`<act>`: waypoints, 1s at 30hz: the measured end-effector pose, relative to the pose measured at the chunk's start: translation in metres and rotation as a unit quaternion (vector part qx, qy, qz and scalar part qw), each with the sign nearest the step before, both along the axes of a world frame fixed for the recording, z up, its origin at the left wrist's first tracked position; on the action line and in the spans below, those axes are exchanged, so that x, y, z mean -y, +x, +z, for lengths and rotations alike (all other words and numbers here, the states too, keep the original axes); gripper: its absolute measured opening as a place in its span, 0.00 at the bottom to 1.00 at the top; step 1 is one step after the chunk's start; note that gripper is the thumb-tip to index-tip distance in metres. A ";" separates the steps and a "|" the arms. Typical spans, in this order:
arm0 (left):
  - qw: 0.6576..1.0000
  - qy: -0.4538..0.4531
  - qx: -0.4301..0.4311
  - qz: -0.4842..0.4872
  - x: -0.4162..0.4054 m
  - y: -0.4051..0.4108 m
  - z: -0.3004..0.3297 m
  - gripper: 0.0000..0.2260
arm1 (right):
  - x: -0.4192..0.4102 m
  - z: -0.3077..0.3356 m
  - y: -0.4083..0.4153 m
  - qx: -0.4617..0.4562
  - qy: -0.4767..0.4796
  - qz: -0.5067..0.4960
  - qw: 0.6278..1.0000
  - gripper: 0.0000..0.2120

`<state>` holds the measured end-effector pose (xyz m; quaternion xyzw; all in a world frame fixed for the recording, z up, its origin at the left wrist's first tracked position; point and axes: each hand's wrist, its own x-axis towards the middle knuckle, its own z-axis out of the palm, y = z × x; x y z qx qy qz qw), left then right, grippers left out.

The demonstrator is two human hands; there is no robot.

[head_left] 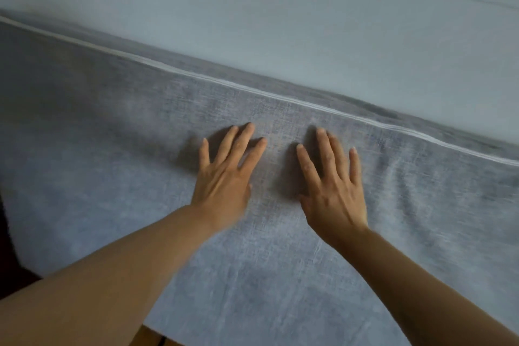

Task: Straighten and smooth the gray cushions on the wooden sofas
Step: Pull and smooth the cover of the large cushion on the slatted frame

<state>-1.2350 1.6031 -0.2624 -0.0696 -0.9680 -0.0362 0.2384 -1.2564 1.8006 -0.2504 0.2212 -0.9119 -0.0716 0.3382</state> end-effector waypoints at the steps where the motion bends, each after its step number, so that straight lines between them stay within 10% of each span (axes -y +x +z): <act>1: 1.000 0.008 0.008 0.014 0.012 0.004 -0.004 0.40 | 0.015 -0.004 -0.001 -0.002 0.009 0.012 1.000 0.42; 22: 0.984 0.144 0.028 0.104 0.256 0.003 -0.080 0.45 | 0.290 -0.044 -0.029 0.033 0.103 0.163 0.981 0.39; 30: 0.931 0.323 0.004 0.169 0.275 0.004 -0.105 0.41 | 0.323 -0.048 -0.046 0.009 0.130 0.235 0.963 0.36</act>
